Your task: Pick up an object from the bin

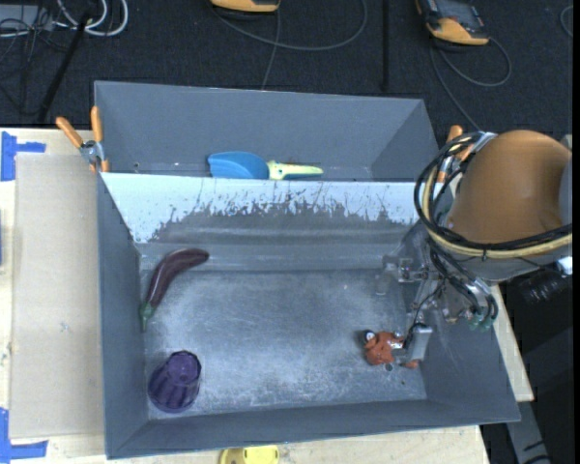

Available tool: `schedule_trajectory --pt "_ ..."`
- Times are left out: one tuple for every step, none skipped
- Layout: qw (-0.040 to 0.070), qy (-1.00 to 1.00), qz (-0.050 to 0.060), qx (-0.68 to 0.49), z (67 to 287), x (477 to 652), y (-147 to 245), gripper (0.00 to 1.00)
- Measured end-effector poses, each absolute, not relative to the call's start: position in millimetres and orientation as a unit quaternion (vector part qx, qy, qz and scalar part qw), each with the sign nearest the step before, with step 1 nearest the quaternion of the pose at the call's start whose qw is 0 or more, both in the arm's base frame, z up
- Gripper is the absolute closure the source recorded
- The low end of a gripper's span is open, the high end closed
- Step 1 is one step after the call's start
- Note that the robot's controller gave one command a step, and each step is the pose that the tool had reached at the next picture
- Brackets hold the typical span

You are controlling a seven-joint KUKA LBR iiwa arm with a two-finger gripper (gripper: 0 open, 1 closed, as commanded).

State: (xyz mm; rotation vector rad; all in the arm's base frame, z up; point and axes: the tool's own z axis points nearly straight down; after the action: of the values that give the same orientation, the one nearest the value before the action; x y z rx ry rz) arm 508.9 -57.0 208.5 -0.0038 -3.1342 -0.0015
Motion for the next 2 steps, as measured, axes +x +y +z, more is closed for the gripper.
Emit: schedule_trajectory --pt "0.002 -0.999 0.0 0.049 225.9 505.7 -57.7 0.0" --pt "-0.006 -0.996 0.001 0.092 200.2 507.9 -64.2 0.0"
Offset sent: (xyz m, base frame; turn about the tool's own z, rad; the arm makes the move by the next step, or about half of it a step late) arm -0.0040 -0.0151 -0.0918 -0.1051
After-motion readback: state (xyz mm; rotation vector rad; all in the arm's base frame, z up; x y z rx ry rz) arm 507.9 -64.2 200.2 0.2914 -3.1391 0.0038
